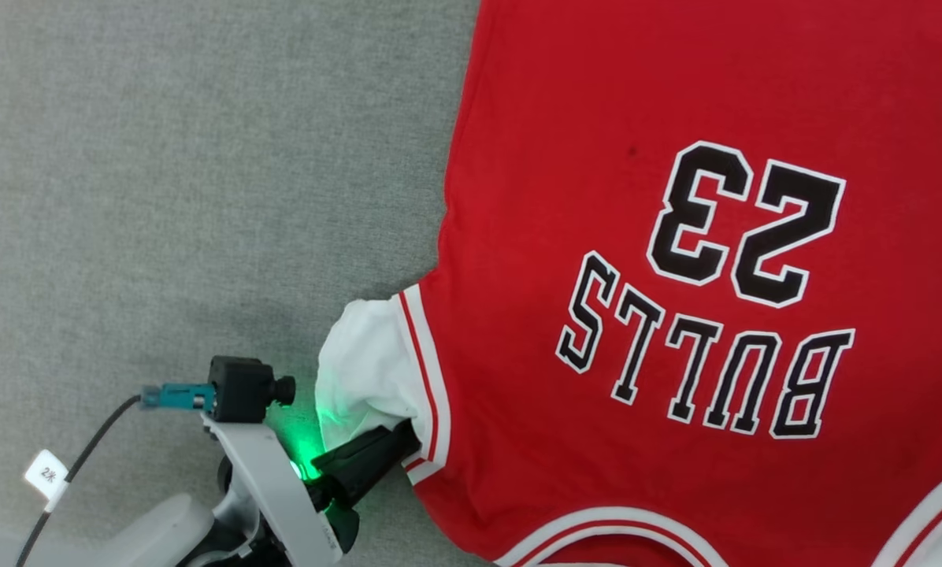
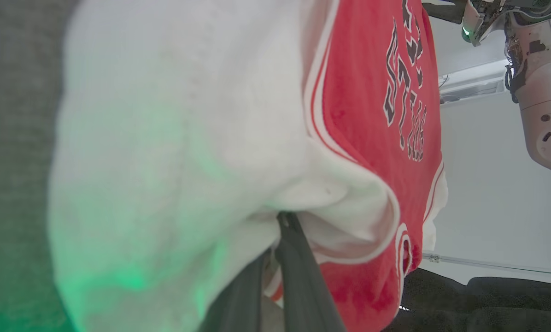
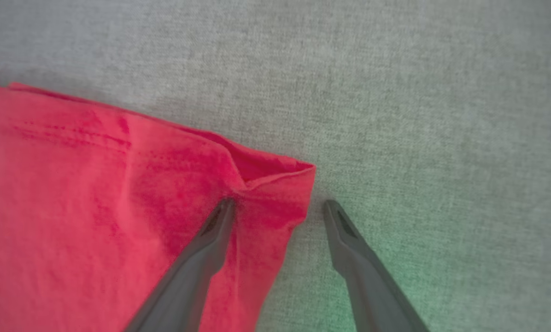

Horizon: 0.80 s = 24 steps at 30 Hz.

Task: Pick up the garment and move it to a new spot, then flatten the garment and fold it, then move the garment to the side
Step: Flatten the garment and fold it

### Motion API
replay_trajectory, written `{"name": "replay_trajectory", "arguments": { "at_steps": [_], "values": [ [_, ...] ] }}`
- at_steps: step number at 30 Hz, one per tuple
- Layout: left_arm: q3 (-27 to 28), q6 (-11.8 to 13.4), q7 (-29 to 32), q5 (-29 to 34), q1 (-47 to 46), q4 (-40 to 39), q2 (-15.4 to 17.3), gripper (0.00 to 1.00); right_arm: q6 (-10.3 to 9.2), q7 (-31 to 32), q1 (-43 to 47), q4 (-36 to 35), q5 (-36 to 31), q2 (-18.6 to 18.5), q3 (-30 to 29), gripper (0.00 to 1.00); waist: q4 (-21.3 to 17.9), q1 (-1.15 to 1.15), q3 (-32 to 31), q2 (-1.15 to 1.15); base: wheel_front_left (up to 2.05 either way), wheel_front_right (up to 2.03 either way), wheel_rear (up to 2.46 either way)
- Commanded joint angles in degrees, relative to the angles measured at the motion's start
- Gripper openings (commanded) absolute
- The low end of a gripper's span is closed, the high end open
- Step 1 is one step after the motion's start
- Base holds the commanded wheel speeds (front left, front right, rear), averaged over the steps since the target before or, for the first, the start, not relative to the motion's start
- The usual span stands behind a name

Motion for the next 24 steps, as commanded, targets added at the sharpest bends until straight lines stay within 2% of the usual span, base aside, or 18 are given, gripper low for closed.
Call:
{"name": "replay_trajectory", "arguments": {
  "at_steps": [1,2,3,4,5,10,16,20,24],
  "values": [
    [-0.79,1.68,-0.32,-0.18,-1.18,4.79,-2.15,0.00,-0.07,1.95,2.82,2.65,-0.68,2.44,1.07,1.00,0.33,0.00,0.62,0.00,0.00,0.00,0.00],
    [-0.87,1.70,-0.66,-0.26,-1.42,4.93,-2.08,0.00,-0.06,2.67,3.03,2.81,-0.79,2.97,1.28,1.00,0.25,0.00,0.60,0.00,0.00,0.00,0.00],
    [-0.94,1.74,-0.98,-0.37,-1.60,5.08,-2.04,0.00,-0.03,3.13,3.13,2.67,-0.85,3.44,1.59,0.49,0.17,0.00,0.50,0.00,0.00,0.00,0.00],
    [-0.95,1.74,-1.50,-0.49,-1.76,5.22,-1.99,0.00,-0.03,3.11,3.21,2.19,-0.62,3.74,1.90,0.14,0.04,0.00,0.29,0.00,0.00,0.00,0.00],
    [-0.96,1.74,-1.95,-0.64,-1.79,5.38,-1.90,0.00,-0.02,2.79,3.43,1.81,-0.35,3.72,1.87,0.00,-0.09,0.00,-0.04,0.00,0.00,0.00,0.00],
    [-0.93,1.75,-4.22,-0.90,-1.31,5.80,-1.43,0.00,-0.04,0.42,4.29,-0.36,0.31,1.89,1.99,0.00,-0.62,0.00,-2.34,0.00,0.00,0.00,0.00],
    [-1.15,1.56,-7.30,-1.69,0.94,5.69,0.39,0.00,-0.08,-1.47,8.69,-8.04,5.55,-3.81,6.14,0.00,-1.54,0.00,-7.40,0.00,0.00,0.00,0.00],
    [-1.25,1.29,-9.45,-2.22,2.90,5.38,1.48,0.00,-0.08,-2.06,15.97,-15.32,11.59,-8.69,6.81,0.00,-2.19,0.00,-10.64,0.00,0.00,0.00,0.00],
    [-1.23,1.04,-11.47,-3.02,4.94,4.95,2.22,0.00,-0.08,-1.60,25.97,-24.85,17.47,-13.33,4.73,0.00,-3.65,0.00,-12.92,0.00,0.00,0.00,0.00]
  ]
}}
